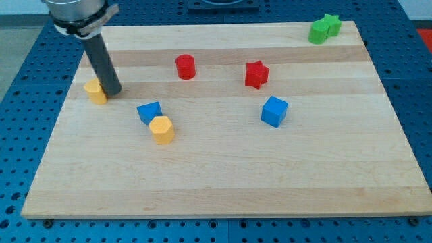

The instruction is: Place yellow hexagon below the yellow star

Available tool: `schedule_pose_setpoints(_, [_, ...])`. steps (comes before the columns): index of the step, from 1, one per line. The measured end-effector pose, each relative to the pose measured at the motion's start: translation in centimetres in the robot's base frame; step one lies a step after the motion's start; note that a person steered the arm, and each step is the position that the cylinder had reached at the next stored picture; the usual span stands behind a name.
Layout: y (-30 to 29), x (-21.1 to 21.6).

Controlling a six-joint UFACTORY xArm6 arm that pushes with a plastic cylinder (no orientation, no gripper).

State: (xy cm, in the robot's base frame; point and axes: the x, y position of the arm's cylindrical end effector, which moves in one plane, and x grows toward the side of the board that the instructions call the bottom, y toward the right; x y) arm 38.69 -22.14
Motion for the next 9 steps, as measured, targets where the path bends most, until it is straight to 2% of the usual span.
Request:
schedule_pose_setpoints(1, [-0.4,0.4])
schedule_pose_setpoints(2, [3.1,0.6])
schedule_pose_setpoints(3, [11.6,-0.2])
schedule_pose_setpoints(4, [17.7,0.8])
schedule_pose_setpoints(6, [17.7,10.8])
schedule_pose_setpoints(7, [17.4,11.0])
schedule_pose_setpoints(9, [11.7,9.8])
